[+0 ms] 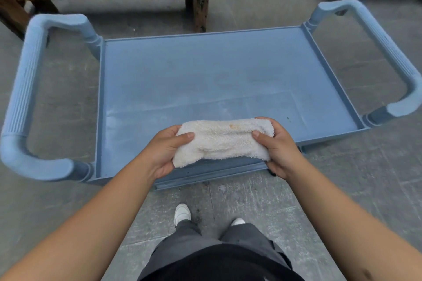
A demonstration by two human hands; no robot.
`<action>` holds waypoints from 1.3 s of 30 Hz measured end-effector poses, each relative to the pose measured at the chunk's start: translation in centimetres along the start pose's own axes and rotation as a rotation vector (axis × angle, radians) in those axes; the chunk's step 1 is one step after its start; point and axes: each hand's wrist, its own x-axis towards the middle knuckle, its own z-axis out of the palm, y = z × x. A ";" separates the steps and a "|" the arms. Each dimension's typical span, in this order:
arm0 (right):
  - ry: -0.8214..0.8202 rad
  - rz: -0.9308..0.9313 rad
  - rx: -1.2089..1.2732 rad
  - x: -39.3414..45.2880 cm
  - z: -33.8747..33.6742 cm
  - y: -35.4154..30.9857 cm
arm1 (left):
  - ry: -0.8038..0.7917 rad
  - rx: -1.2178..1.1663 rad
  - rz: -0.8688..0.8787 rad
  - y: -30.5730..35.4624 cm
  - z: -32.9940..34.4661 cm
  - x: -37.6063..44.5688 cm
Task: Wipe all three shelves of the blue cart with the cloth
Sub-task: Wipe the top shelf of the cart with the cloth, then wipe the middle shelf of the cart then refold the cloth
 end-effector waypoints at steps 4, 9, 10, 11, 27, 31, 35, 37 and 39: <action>-0.021 0.016 -0.002 -2.0 -2.0 0.7 | 0.053 0.015 0.051 -2.5 1.5 -2.1; -0.081 0.075 -0.009 -4.6 -6.0 1.9 | 0.120 0.001 0.081 -7.5 3.7 -4.4; -0.091 0.088 -0.014 -5.0 -7.0 2.3 | 0.129 -0.007 0.078 -8.8 4.2 -4.8; -0.108 0.105 -0.017 -5.4 -8.0 2.6 | 0.133 -0.019 0.076 -10.1 4.6 -5.0; -0.031 0.244 -0.074 -0.8 -17.3 13.6 | 0.273 0.009 -0.012 -22.9 2.6 3.3; -0.007 0.244 -0.055 4.2 -17.7 18.1 | 0.286 0.017 0.000 -24.4 -1.4 8.7; -0.037 0.205 -0.059 8.8 -16.9 21.7 | 0.278 0.030 0.035 -25.7 -5.5 12.7; -0.066 0.180 -0.081 11.1 -15.7 23.7 | 0.301 0.048 0.085 -25.9 -7.9 14.3; -0.111 0.139 -0.107 13.1 -14.1 25.8 | 0.341 0.078 0.150 -26.2 -10.7 15.6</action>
